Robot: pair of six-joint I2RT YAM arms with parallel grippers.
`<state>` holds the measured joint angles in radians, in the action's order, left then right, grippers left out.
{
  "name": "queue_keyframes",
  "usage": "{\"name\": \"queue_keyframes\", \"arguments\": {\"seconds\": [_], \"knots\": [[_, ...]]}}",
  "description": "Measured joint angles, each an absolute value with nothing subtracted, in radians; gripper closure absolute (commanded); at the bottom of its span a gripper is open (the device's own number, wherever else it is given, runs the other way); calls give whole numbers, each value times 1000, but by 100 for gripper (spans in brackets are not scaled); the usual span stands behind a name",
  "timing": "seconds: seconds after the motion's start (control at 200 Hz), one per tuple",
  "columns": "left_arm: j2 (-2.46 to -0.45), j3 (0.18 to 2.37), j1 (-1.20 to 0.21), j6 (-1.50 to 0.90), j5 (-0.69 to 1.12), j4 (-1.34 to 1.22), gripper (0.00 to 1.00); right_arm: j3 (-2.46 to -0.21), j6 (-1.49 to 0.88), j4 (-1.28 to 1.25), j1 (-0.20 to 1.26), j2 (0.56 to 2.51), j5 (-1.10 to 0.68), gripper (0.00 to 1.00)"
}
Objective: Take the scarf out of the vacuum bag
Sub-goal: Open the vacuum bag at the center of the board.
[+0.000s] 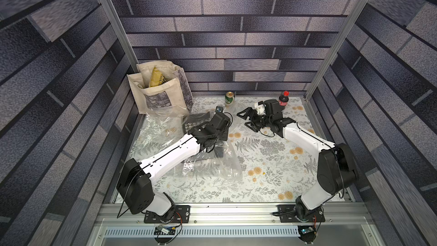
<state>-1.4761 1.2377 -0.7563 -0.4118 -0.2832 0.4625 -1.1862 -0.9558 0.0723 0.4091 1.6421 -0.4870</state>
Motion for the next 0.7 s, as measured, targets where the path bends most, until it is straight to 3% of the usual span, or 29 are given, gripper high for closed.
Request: {"name": "queue_keyframes", "arguments": {"seconds": [0.155,0.696], "knots": [[-1476,1238,-756,-412,-278,459,100,-1189,-953,109,428,1670,-462,16],[-1462,1237,-756,-412,-265,454,100,-1209,-956,154,473,1794,-438,18]]}}
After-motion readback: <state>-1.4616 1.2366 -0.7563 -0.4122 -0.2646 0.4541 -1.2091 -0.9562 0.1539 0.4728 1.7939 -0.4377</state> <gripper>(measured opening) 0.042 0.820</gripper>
